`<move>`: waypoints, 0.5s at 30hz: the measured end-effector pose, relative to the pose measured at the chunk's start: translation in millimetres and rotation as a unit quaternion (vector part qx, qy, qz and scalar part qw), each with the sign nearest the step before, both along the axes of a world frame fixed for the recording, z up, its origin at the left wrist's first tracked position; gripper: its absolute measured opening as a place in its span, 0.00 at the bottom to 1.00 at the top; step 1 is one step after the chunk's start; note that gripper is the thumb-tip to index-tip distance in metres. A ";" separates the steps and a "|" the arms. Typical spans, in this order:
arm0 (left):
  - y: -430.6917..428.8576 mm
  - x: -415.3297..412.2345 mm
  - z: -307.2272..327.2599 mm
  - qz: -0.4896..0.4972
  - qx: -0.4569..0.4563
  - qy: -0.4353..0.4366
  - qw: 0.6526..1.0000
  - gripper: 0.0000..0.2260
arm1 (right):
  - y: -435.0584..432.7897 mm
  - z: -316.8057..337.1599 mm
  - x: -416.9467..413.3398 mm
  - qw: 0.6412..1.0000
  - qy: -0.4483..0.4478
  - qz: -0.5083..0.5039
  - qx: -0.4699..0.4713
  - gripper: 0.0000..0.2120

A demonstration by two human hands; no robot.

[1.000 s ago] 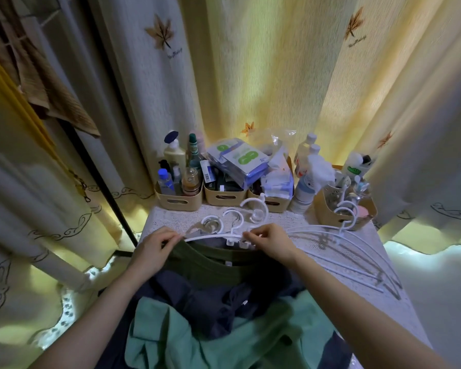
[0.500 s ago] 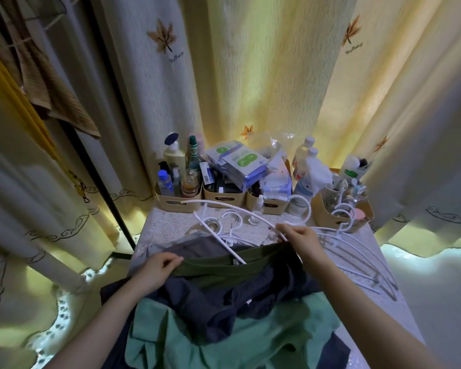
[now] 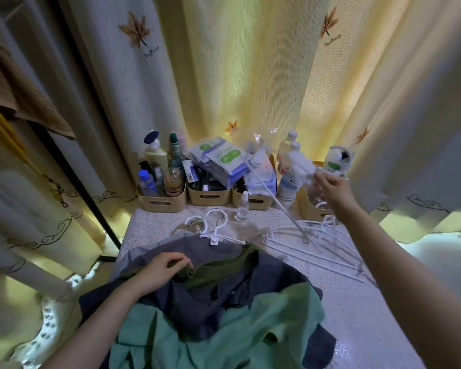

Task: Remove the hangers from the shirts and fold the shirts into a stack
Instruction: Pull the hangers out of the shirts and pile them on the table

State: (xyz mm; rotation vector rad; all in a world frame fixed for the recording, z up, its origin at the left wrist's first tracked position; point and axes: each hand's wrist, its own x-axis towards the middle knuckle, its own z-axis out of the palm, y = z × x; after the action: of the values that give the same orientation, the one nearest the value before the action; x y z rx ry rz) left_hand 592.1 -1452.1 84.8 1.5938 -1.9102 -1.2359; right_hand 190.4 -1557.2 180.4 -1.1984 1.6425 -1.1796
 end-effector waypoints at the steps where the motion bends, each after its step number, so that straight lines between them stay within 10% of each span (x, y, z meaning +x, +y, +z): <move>1: -0.5 -0.3 -0.3 0.001 0.000 -0.003 1.000 0.09 | 3.4 -15.1 -17.2 0.998 0.056 0.010 0.032 0.13; 5: -3.7 -3.0 -2.9 0.013 0.004 -0.002 1.000 0.11 | 31.2 -81.9 -58.8 0.958 0.234 0.037 0.164 0.14; 15: -3.9 3.8 -12.6 0.071 -0.082 -0.057 0.992 0.04 | 31.5 -125.4 -57.1 0.898 0.340 0.016 0.278 0.16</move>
State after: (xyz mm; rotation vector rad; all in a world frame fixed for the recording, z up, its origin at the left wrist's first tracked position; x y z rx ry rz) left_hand 596.0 -1456.0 72.1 1.7117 -1.8756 -0.9225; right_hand 133.2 -1525.6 55.0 -1.3052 2.2465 -0.1900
